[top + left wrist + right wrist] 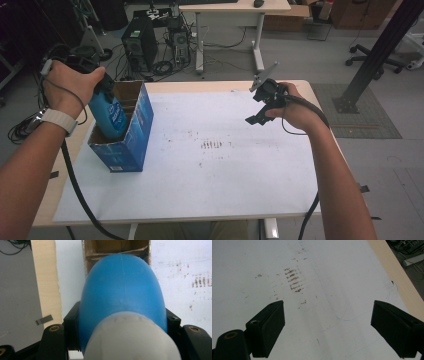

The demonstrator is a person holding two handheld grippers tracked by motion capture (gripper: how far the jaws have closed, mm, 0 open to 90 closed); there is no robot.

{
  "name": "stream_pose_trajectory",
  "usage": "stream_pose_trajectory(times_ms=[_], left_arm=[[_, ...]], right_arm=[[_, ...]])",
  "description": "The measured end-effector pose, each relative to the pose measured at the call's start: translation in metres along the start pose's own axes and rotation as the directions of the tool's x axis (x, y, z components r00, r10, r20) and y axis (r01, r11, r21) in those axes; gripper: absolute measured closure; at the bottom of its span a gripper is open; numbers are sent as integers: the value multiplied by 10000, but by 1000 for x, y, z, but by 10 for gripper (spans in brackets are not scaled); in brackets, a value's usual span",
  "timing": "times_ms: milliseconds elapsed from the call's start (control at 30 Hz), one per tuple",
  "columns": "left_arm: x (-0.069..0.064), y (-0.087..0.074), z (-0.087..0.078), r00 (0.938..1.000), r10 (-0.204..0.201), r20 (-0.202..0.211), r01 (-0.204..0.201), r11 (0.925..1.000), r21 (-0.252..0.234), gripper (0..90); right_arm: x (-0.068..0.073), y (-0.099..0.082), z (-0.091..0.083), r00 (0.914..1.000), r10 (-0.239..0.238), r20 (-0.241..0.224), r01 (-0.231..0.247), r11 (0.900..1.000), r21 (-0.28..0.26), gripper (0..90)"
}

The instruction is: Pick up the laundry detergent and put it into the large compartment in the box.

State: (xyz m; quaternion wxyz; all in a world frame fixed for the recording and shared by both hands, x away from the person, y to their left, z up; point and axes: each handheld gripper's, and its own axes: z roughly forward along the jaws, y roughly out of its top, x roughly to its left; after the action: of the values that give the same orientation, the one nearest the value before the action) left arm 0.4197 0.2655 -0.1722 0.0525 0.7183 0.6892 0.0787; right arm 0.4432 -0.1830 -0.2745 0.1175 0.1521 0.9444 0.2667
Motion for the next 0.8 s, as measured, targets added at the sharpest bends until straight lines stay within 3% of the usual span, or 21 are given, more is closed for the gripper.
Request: stream_pose_trajectory(times_ms=[800], left_arm=[[-9, -4, 53, 9996, 254, -108, -254, 9996, -80, 376]], right_arm=[[0, -4, 0, 9999, 115, 1, -115, 9999, 67, 120]])
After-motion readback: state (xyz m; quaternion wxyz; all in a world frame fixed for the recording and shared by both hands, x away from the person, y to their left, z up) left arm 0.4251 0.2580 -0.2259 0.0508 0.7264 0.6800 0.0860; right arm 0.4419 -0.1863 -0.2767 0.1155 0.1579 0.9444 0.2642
